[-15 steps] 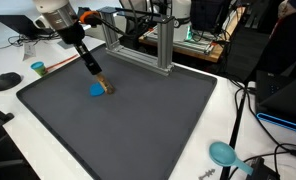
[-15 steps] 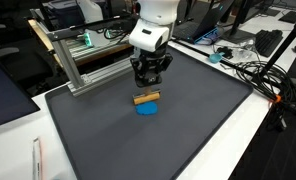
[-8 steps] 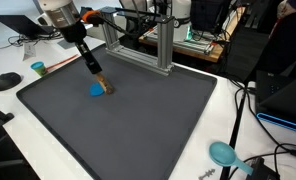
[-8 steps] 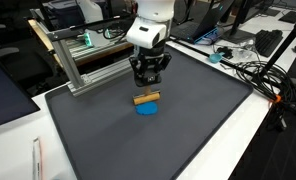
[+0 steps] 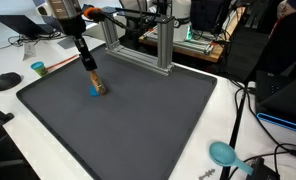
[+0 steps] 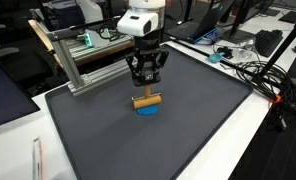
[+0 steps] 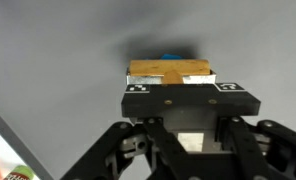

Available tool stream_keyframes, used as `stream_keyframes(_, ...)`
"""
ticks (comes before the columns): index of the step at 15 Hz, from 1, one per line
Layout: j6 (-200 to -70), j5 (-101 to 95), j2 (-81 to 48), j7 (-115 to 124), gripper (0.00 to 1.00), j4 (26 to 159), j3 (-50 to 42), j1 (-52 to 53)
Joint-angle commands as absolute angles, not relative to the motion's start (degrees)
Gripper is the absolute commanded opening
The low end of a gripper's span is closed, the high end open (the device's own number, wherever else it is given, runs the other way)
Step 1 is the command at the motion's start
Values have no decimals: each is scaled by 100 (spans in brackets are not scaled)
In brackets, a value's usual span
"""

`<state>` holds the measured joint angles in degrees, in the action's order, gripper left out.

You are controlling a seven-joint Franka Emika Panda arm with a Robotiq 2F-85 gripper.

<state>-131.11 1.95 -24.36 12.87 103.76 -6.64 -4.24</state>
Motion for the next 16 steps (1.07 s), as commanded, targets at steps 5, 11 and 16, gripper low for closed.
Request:
stream_keyframes(5,-13343,160,-2479,1316,22,10467,-713,-413)
stream_keyframes(11,-13205,74,-2777,1302,22,10225,-669,-338)
stream_keyframes(16,-13207,-27,-3106,1316,22,9961,-682,-328)
